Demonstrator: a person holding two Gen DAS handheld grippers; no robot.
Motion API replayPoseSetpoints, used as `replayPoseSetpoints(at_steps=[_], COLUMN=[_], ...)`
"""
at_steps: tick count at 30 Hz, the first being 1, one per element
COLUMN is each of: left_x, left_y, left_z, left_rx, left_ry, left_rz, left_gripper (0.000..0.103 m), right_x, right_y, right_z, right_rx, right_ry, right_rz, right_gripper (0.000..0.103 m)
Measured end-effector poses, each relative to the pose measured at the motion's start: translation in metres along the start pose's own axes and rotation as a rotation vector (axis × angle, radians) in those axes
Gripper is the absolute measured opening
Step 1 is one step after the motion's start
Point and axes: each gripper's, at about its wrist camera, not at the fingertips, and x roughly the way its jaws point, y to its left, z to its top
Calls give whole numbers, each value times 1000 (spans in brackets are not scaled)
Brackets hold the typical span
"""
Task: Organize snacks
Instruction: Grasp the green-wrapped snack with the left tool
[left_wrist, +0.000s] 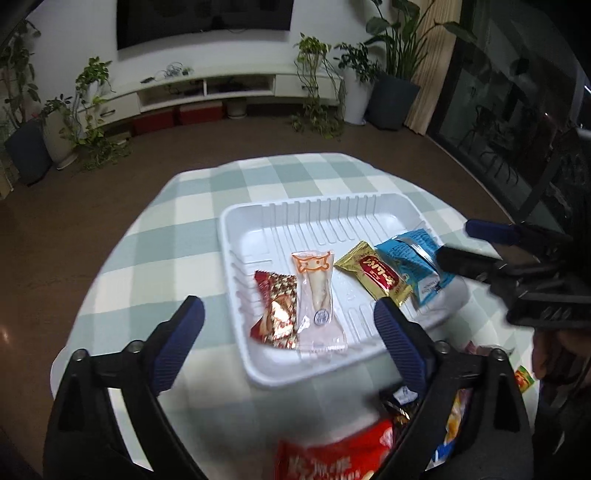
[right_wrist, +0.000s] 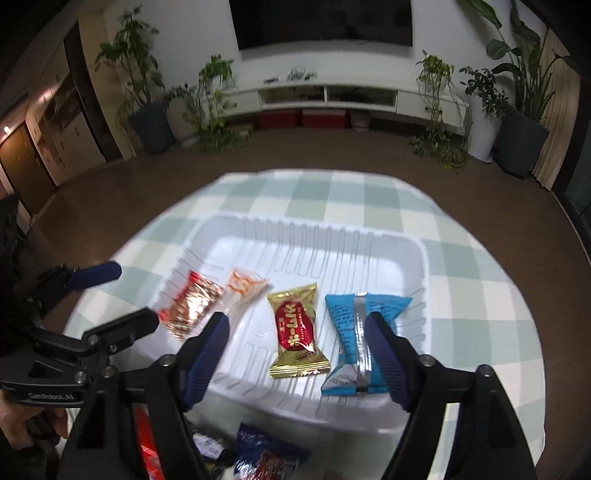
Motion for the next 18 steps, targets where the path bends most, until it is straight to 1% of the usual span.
replayPoseSetpoints(at_steps=[1, 2, 3, 5, 7, 10, 11, 13, 15, 18], left_x=[-10, -20, -30, -49, -65, -79, -82, -83, -81, -77], left_y=[0, -1, -3, -6, -10, -20, -25, -33, -43, -55], left_z=[-6, -12, -21, -42, -69, -108, -119, -142, -162, -179], left_rx=[4, 13, 24, 30, 37, 59, 73, 105, 158, 224], left_ry=[-10, -14, -13, -15, -1, 47, 63, 104, 154, 212], left_rz=[2, 1, -1, -10, -32, -46, -46, -47, -69, -83], left_gripper=[101, 101, 102, 102, 102, 102, 102, 102, 102, 102], right_x=[-14, -30, -48, -76, -95, -119, -127, -134, -139, -140], right_y=[0, -1, -1, 0, -1, -3, -5, -7, -10, -13], right_z=[-1, -4, -10, -27, -46, -89, -107, -133, -162, -199], right_rx=[5, 13, 24, 34, 43, 83, 101, 126, 157, 198], right_ry=[-26, -53, -82, -129, -150, -175, -180, -183, -170, -139], right_rz=[15, 33, 51, 81, 99, 126, 128, 131, 139, 167], right_gripper=[85, 89, 93, 98, 99, 99, 98, 98, 98, 98])
